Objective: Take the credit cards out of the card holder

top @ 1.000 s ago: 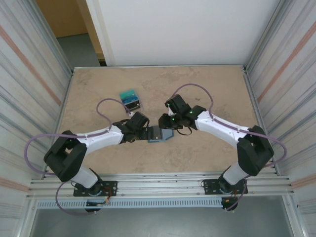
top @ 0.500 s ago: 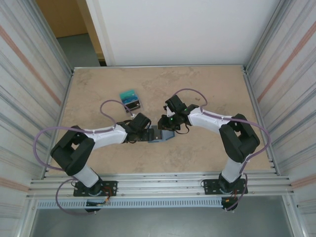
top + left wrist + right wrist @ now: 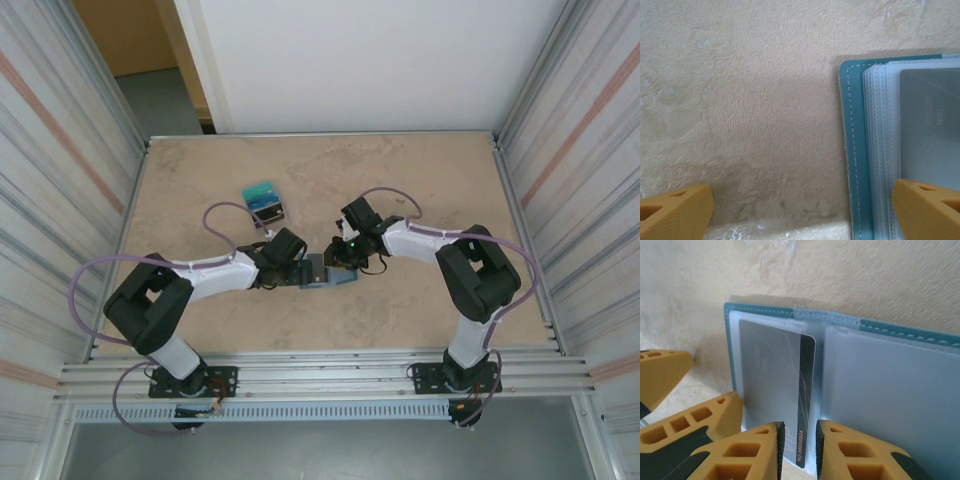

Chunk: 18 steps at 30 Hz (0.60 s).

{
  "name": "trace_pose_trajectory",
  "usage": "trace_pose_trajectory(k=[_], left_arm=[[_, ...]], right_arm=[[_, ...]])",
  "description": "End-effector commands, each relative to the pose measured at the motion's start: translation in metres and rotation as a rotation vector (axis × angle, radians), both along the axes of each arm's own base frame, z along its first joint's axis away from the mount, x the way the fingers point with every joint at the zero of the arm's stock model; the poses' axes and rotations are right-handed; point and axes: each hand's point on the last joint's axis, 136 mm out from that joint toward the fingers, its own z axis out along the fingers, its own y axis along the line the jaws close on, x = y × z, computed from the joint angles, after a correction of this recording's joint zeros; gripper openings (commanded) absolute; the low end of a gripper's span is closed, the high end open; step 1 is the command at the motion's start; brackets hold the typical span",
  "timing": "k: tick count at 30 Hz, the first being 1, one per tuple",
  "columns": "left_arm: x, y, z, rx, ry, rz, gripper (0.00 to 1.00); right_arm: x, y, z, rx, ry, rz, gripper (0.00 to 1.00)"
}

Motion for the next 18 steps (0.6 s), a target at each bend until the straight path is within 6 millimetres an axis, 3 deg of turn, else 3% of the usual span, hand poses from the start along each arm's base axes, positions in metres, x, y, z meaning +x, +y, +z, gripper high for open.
trace_pose_trajectory(k=[1, 18], left_arm=[[-0.014, 0.009, -0.019, 0.013, 0.073, 0.017, 0.93], [-0.016, 0.011, -0.016, 0.026, 0.077, 0.012, 0.93]], right_arm=[[-0.001, 0.005, -0.005, 0.042, 0.026, 0.003, 0.24], [0.003, 0.002, -0.016, 0.070, 0.048, -0.026, 0.21]])
